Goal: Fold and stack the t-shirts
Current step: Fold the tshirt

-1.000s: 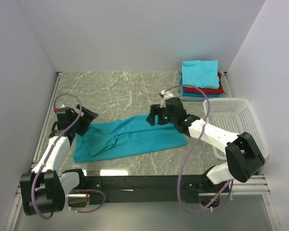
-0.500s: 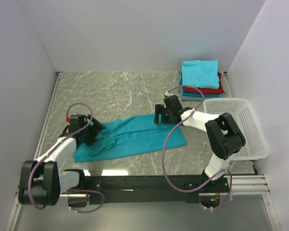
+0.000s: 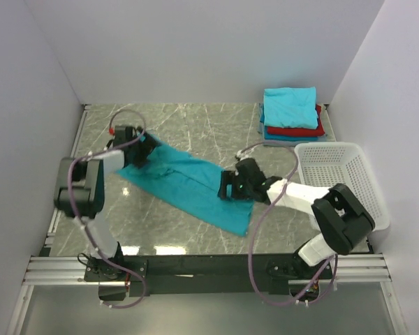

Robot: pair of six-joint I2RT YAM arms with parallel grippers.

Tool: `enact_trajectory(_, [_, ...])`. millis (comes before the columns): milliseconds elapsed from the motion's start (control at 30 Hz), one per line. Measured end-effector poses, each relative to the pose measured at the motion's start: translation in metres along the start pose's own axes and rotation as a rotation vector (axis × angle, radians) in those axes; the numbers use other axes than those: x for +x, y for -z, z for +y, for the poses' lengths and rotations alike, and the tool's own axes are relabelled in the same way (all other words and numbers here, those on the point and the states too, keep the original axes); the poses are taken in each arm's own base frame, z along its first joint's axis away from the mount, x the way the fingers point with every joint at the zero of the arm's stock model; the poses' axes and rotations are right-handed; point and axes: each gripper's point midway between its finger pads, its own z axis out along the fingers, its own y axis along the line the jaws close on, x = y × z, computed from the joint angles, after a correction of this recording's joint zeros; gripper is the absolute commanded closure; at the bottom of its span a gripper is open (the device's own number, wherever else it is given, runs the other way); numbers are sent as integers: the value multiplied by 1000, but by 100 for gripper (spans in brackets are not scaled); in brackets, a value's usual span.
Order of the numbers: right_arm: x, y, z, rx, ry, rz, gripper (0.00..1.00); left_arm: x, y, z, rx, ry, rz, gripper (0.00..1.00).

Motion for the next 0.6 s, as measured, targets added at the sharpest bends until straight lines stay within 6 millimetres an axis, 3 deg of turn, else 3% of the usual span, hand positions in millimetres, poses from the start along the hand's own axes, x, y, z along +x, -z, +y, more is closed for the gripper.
enact_trajectory(167, [64,18,58,-111,120,111,6,-31,-75,-74,119,-80,22,1])
enact_trajectory(267, [97,29,85,-182,183,177,5,-33,-114,-122,211,-144,44,1])
enact_trajectory(433, [124,38,111,-251,263,232,5,2,-156,-190,344,-264,106,1])
enact_trajectory(600, [131,34,131,-267,302,253,5,46,-165,-226,465,-301,165,1])
